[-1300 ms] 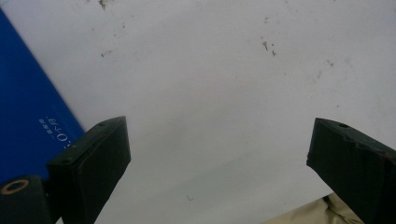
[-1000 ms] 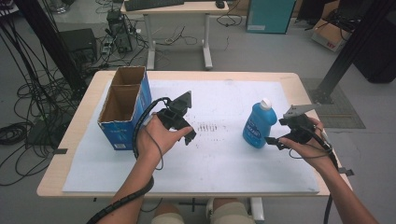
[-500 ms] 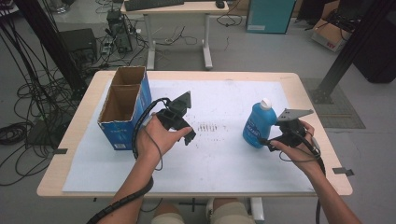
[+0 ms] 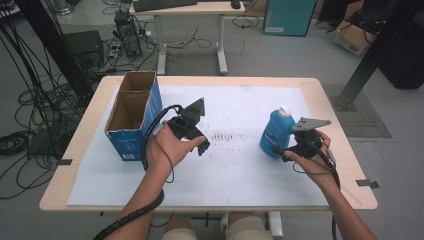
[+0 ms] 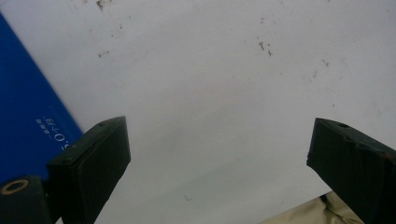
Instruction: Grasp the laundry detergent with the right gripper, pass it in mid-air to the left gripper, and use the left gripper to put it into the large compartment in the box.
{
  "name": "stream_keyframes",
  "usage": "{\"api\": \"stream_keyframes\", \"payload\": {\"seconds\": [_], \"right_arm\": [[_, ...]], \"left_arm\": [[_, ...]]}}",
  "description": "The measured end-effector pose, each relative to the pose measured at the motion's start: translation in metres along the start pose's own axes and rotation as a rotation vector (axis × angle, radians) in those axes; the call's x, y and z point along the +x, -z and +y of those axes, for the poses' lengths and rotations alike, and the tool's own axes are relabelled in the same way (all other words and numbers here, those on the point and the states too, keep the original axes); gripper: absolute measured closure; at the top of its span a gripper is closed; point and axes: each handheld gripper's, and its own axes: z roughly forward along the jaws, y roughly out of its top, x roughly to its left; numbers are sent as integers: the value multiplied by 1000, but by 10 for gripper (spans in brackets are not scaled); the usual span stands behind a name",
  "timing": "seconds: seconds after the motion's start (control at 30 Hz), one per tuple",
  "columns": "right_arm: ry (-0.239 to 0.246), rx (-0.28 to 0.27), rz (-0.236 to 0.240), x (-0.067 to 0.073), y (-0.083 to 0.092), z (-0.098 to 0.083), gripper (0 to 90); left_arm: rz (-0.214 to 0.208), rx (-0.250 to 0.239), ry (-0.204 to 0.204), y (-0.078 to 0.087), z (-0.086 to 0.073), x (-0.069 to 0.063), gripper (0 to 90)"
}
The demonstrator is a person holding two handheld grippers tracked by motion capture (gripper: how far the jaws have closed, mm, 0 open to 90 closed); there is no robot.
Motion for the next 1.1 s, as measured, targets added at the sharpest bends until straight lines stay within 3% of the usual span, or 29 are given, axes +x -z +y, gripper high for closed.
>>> {"api": "stream_keyframes", "payload": {"seconds": [1.1], "right_arm": [[8, -87, -33, 5, -11, -7, 19]], "left_arm": [[-2, -5, -5, 1, 0, -1, 63]]}}
